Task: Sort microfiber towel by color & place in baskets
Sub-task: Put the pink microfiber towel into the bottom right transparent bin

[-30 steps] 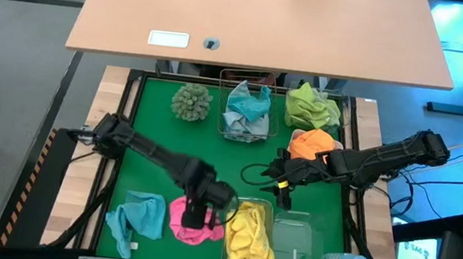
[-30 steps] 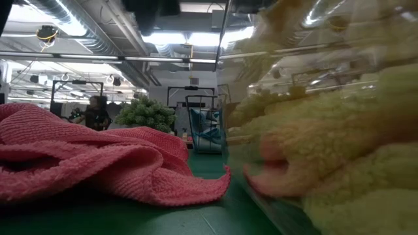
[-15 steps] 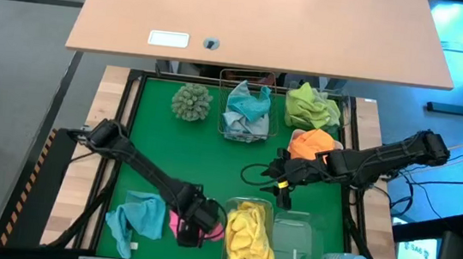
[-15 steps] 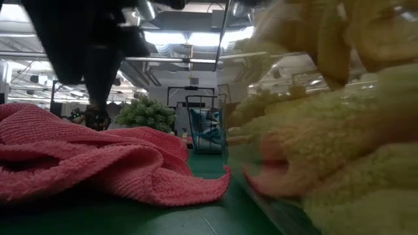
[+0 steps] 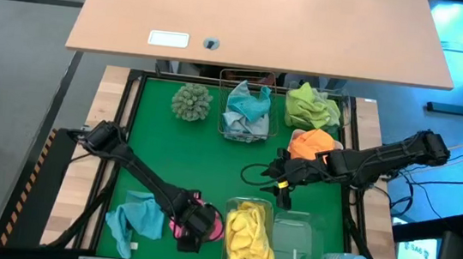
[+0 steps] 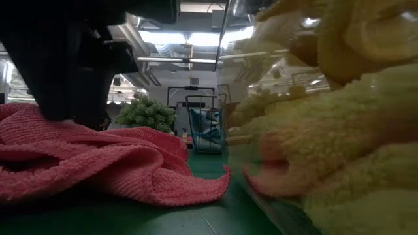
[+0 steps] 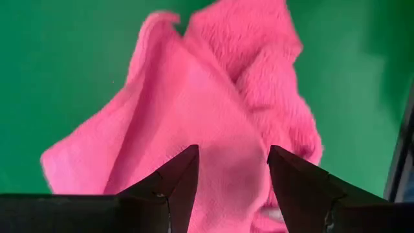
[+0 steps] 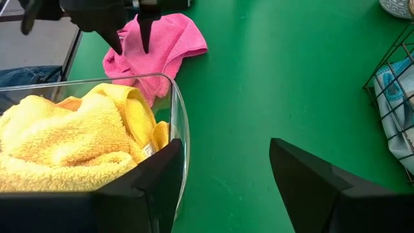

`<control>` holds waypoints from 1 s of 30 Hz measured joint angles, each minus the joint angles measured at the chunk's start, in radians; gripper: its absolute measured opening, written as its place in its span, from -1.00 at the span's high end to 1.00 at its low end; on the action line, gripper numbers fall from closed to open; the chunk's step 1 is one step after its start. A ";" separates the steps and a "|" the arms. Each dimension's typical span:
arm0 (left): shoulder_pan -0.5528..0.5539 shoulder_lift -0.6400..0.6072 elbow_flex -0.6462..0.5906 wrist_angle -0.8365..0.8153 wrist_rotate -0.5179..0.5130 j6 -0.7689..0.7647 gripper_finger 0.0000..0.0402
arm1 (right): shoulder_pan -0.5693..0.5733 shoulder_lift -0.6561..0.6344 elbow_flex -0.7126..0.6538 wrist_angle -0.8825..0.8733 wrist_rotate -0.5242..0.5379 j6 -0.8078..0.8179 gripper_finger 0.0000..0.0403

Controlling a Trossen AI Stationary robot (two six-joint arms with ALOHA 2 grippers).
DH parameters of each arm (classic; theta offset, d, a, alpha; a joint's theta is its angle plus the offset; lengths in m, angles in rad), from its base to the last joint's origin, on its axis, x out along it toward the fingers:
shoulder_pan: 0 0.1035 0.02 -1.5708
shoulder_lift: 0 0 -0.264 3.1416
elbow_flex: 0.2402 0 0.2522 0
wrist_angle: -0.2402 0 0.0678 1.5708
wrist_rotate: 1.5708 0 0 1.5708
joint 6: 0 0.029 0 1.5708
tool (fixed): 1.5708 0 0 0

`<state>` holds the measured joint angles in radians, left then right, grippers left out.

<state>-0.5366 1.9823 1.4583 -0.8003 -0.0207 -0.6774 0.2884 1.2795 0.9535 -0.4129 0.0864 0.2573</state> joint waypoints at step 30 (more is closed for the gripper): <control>-0.010 -0.003 -0.195 0.281 -0.119 -0.051 0.94 | 0.000 0.000 0.000 0.003 0.000 0.000 -0.13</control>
<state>-0.5468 1.9793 1.2631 -0.5196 -0.1394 -0.7281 0.2884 1.2793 0.9535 -0.4103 0.0862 0.2570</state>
